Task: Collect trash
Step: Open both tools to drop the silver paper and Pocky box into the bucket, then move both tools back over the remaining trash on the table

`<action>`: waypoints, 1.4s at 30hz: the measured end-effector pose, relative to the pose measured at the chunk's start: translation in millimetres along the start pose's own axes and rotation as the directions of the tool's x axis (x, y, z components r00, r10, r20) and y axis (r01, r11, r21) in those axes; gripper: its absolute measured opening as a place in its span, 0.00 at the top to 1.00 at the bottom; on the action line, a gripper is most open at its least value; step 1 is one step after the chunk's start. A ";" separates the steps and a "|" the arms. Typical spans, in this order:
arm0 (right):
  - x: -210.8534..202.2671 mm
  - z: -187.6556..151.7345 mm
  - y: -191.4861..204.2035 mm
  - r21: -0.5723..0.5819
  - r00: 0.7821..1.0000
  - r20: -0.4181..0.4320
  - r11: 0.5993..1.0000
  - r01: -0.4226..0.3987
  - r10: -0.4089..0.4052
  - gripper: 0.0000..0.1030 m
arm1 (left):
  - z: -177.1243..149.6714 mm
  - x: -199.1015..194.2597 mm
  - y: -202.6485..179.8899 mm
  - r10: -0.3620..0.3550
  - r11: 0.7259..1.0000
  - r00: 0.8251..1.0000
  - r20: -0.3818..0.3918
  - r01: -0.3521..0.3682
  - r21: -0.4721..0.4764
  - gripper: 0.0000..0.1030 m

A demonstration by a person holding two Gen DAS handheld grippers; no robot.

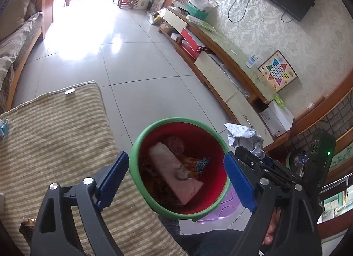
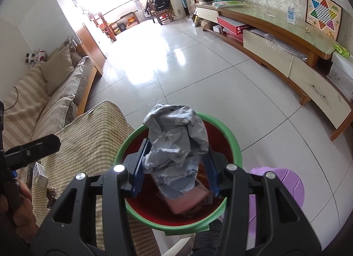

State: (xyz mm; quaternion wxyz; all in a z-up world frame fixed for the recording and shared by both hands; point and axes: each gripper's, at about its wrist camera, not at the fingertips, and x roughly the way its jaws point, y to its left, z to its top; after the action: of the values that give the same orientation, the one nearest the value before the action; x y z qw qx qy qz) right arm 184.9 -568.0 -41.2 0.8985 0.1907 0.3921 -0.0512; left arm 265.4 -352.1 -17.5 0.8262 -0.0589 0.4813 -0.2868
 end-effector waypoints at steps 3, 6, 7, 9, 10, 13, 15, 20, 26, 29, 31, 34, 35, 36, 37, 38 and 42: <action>2.9 -1.4 7.1 -0.012 1.000 -0.006 1.000 -0.002 0.002 0.52 | 0.6 -10.2 8.8 0.019 1.000 1.000 0.018 -0.018 -0.020 0.18; 5.5 -1.5 14.9 -0.030 1.000 -0.010 0.999 0.014 -0.015 0.04 | 0.3 -23.4 16.1 0.036 0.999 0.998 0.041 -0.035 -0.032 0.13; 4.8 -1.5 17.1 -0.035 1.000 0.000 0.999 0.025 -0.025 0.04 | -0.4 -27.1 18.5 0.042 0.999 0.998 0.046 -0.040 -0.034 0.11; 3.9 -0.8 23.3 -0.039 1.000 0.003 0.999 0.026 -0.026 0.04 | -3.5 -36.2 24.3 0.046 0.998 0.998 0.050 -0.045 -0.032 0.09; 4.0 -0.6 26.0 -0.038 1.000 0.000 0.999 0.022 -0.022 0.04 | -5.6 -40.1 27.5 0.051 0.998 0.997 0.050 -0.050 -0.031 0.09; 4.0 0.5 37.3 -0.039 1.000 -0.006 0.999 0.023 -0.024 0.04 | -14.1 -57.5 39.7 0.072 0.997 0.996 0.062 -0.069 -0.038 0.09; 2.7 0.0 45.7 -0.042 1.000 -0.006 0.999 0.017 -0.017 0.04 | -21.9 -70.7 49.6 0.092 0.995 0.993 0.074 -0.089 -0.043 0.08; 3.7 -10.2 85.6 -0.091 0.999 -0.040 0.996 -0.001 -0.002 0.04 | -45.6 -99.5 80.1 0.136 0.989 0.988 0.073 -0.130 -0.070 0.08; 2.7 -27.8 145.6 -0.189 0.997 -0.076 0.982 0.009 -0.024 0.04 | -76.2 -144.7 120.8 0.225 0.968 0.969 0.102 -0.211 -0.135 0.08; 2.4 -35.3 175.5 -0.239 0.995 -0.095 0.971 0.002 -0.025 0.04 | -88.4 -163.6 143.4 0.296 0.943 0.949 0.112 -0.271 -0.194 0.08; -3.0 -38.8 191.9 -0.255 0.996 -0.087 0.966 -0.037 0.015 0.04 | -96.6 -175.9 159.5 0.332 0.925 0.935 0.124 -0.297 -0.239 0.08; -11.1 -42.2 212.7 -0.260 0.996 -0.066 0.963 -0.077 0.062 0.04 | -106.8 -188.8 180.0 0.395 0.889 0.910 0.129 -0.342 -0.305 0.08; -12.2 -43.9 220.6 -0.272 0.995 -0.071 0.958 -0.089 0.072 0.04 | -110.8 -193.2 189.1 0.420 0.869 0.899 0.122 -0.360 -0.339 0.08; -13.2 -44.8 226.0 -0.278 0.993 -0.077 0.954 -0.108 0.090 0.04 | -114.4 -196.6 197.1 0.431 0.857 0.895 0.118 -0.365 -0.364 0.08; -14.5 -46.1 231.3 -0.280 0.991 -0.077 0.951 -0.129 0.111 0.04 | -117.9 -200.1 204.0 0.439 0.845 0.891 0.116 -0.365 -0.392 0.08; -16.5 -47.2 236.2 -0.281 0.988 -0.076 0.948 -0.150 0.134 0.04 | -121.7 -203.3 212.1 0.443 0.832 0.889 0.115 -0.359 -0.423 0.08; -19.4 -54.6 250.4 -0.249 0.939 -0.115 0.906 -0.343 0.324 0.04 | -132.0 -203.4 246.5 0.414 0.780 0.906 0.086 -0.304 -0.547 0.08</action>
State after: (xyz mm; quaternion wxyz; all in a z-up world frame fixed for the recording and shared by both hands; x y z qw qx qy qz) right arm 194.7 -317.3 14.7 0.8969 0.1346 0.3885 0.1627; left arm 183.1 -16.4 -24.6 0.8626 -0.2159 0.4568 0.0255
